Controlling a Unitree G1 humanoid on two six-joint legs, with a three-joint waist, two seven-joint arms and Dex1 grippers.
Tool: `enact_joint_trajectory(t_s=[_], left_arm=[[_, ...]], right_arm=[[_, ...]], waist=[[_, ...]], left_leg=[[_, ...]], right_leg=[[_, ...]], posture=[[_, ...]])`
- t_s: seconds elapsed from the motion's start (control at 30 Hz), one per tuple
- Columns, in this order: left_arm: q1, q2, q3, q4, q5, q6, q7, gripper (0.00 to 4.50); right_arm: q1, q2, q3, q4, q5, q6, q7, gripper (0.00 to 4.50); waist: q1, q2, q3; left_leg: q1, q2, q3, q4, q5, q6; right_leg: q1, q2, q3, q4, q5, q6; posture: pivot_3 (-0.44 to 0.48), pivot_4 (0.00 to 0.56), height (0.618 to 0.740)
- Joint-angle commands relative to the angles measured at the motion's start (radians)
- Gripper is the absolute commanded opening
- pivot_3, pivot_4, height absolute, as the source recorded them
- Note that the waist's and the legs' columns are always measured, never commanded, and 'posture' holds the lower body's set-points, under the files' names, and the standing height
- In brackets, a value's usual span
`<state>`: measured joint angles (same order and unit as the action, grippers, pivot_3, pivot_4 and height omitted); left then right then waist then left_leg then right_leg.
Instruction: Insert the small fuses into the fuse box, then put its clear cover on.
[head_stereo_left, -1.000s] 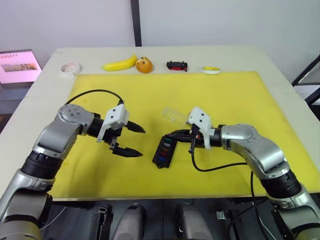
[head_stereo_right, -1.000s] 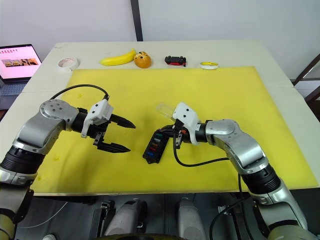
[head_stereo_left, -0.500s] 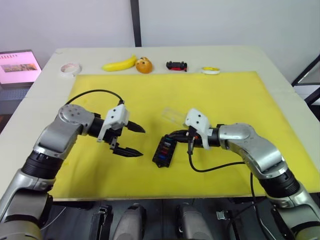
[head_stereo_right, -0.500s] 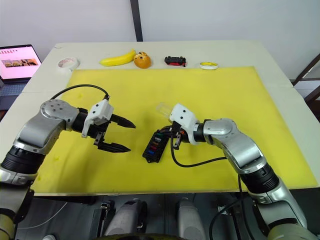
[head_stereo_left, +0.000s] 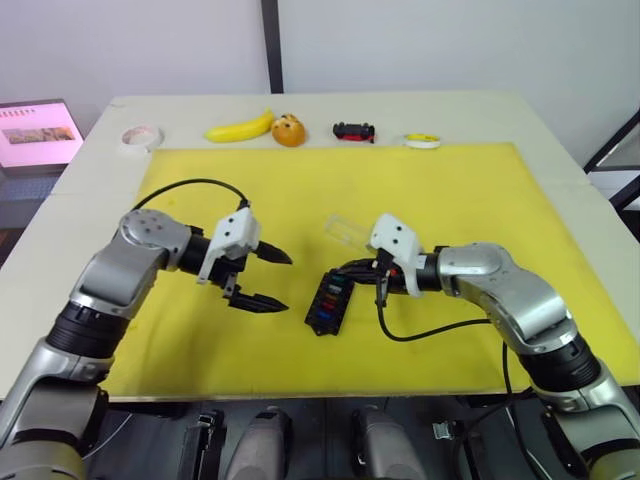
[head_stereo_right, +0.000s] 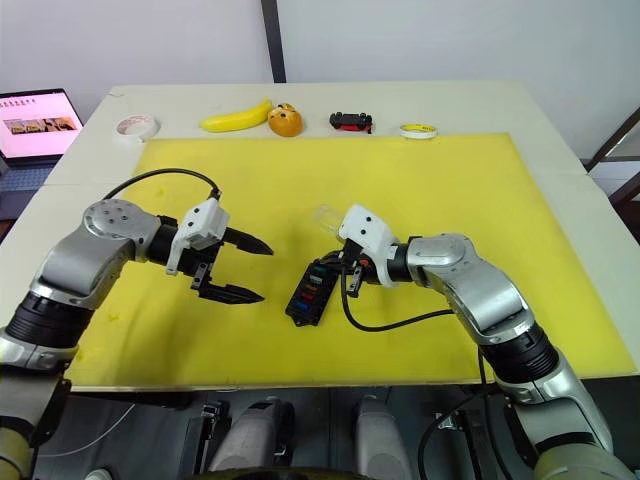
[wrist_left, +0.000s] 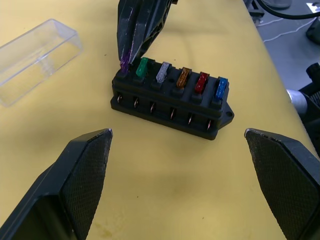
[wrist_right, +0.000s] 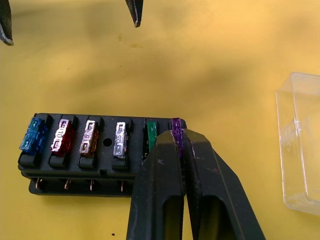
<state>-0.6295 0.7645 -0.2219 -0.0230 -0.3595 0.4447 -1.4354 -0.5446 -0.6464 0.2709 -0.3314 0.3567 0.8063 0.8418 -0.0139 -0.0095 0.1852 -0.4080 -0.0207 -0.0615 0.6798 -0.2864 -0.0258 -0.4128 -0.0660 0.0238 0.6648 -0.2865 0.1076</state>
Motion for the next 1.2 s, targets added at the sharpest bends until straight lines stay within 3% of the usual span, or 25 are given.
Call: enact_joint_trajectory(t_s=[0.03,0.53,0.63,0.73,1.2], left_arm=[[-0.013,0.002,0.011,-0.018,0.000,-0.015,-0.003,4.46],[-0.015,0.001,0.014,-0.013,0.002,-0.016,0.000,4.46],[-0.016,0.000,0.014,-0.011,0.002,-0.017,0.000,4.50],[-0.016,0.000,0.013,-0.010,0.003,-0.018,-0.001,4.50],[-0.020,-0.005,0.012,-0.004,0.007,-0.019,0.002,4.50]], right_arm=[[-0.010,0.004,-0.018,-0.039,0.015,0.012,0.004,0.00],[-0.006,0.001,-0.004,-0.038,0.001,0.005,0.002,0.00],[-0.004,0.004,-0.006,-0.038,0.002,0.005,0.003,0.96],[-0.005,0.005,-0.009,-0.050,0.006,0.009,0.003,2.33],[-0.044,0.033,-0.096,-0.059,0.081,0.033,-0.004,2.33]], waist=[[0.000,0.000,0.000],[0.000,0.000,0.000],[0.000,0.000,0.000],[0.000,0.000,0.000],[0.000,0.000,0.000]], left_leg=[[0.000,0.000,0.000,0.000,0.000,0.000],[0.000,0.000,0.000,0.000,0.000,0.000],[0.000,0.000,0.000,0.000,0.000,0.000],[0.000,0.000,0.000,0.000,0.000,0.000],[0.000,0.000,0.000,0.000,0.000,0.000]], right_leg=[[0.000,0.000,0.000,0.000,0.000,0.000],[0.000,0.000,0.000,0.000,0.000,0.000],[0.000,0.000,0.000,0.000,0.000,0.000],[0.000,0.000,0.000,0.000,0.000,0.000],[0.000,0.000,0.000,0.000,0.000,0.000]], posture=[[0.000,0.150,0.740],[0.000,0.150,0.740],[0.000,0.150,0.740],[0.000,0.150,0.740],[0.000,0.150,0.740]])
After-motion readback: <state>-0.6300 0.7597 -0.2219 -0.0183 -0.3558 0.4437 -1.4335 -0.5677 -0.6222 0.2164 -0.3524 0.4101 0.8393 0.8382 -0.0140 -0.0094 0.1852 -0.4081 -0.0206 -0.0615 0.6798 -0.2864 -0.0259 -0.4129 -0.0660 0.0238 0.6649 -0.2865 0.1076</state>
